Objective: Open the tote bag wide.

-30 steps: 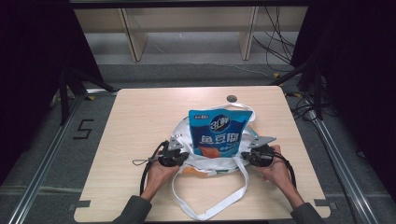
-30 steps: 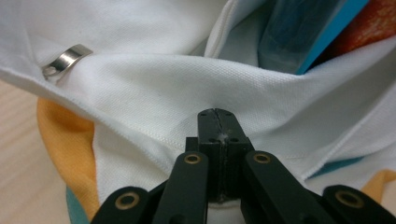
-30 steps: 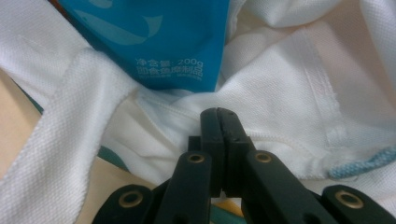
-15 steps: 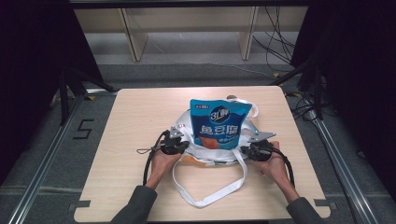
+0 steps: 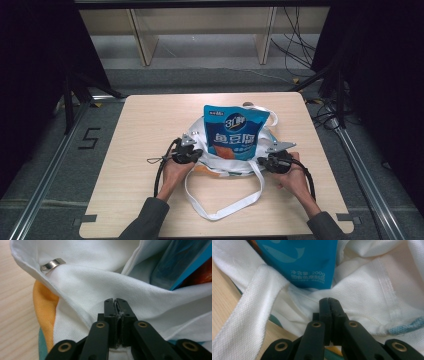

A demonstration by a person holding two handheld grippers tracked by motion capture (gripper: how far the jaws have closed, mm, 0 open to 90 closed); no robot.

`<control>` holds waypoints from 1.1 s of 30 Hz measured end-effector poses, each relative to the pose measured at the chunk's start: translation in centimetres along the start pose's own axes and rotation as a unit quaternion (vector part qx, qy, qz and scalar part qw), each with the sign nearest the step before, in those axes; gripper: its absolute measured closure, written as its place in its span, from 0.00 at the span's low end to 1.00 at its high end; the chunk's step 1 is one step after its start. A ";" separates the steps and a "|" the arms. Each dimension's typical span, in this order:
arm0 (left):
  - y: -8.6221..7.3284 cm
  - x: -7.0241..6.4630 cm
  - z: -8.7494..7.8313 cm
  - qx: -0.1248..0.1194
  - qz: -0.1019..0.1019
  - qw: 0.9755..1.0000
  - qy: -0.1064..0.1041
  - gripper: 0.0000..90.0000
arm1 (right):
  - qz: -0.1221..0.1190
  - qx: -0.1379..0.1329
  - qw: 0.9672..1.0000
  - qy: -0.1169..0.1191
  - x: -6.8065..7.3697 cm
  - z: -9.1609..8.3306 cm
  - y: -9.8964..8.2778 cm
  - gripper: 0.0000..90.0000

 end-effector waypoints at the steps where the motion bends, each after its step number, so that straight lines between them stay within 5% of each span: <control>1: 0.2 0.0 -0.2 -0.006 -0.005 1.000 0.000 0.91 | 0.014 0.003 1.000 -0.001 0.3 -0.1 -0.1 1.00; 5: 1.0 -0.1 -0.9 -0.011 -0.013 1.000 -0.004 0.75 | 0.017 -0.019 1.000 0.010 -0.2 -0.2 0.4 0.93; 7: 1.5 -0.5 -1.5 -0.013 -0.022 1.000 -0.009 0.68 | 0.051 -0.029 0.998 0.015 0.0 -0.8 0.7 0.86; 9: 2.1 -0.9 -2.2 -0.012 -0.008 1.000 -0.019 0.63 | 0.044 -0.044 0.998 0.019 -0.2 -1.3 1.2 0.82; 10: 2.4 -1.0 -2.5 -0.015 -0.006 1.000 -0.017 0.62 | 0.061 -0.046 0.997 0.017 0.1 -1.7 1.4 0.80; 11: 2.5 -1.1 -2.8 -0.018 -0.009 1.000 -0.021 0.60 | 0.042 -0.055 0.997 0.013 -0.4 -1.9 1.6 0.79; 13: 2.9 -1.0 -3.3 -0.022 -0.010 1.000 -0.018 0.59 | 0.061 -0.057 0.996 0.011 -0.1 -2.5 1.8 0.78; 16: 3.1 -1.0 -3.9 -0.036 -0.026 0.999 -0.014 0.56 | 0.043 -0.077 0.996 0.004 -0.8 -3.3 2.4 0.74; 17: 3.1 -1.0 -4.1 -0.031 -0.022 0.999 -0.015 0.55 | 0.059 -0.078 0.995 0.000 -0.5 -3.6 2.5 0.73; 28: 3.4 -2.4 -6.5 -0.046 -0.029 0.998 -0.023 0.39 | 0.044 -0.105 0.993 -0.023 -0.7 -5.9 3.2 0.53; 31: 3.0 -2.9 -7.5 -0.047 -0.044 0.998 -0.029 0.35 | 0.059 -0.109 0.992 -0.024 -0.2 -6.6 3.3 0.49; 33: 2.6 -3.0 -8.0 -0.049 -0.035 0.998 -0.028 0.34 | 0.058 -0.110 0.992 -0.025 -0.1 -6.8 3.3 0.48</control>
Point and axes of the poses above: each handheld gripper's, and its own axes: z roughly forward along the jaws, y roughly out of its top, x roughly to its left, the point moved 8 cm from there along z, roughly forward along the jaws, and after that the axes turned 13 degrees about -x, right-handed, at the moved point
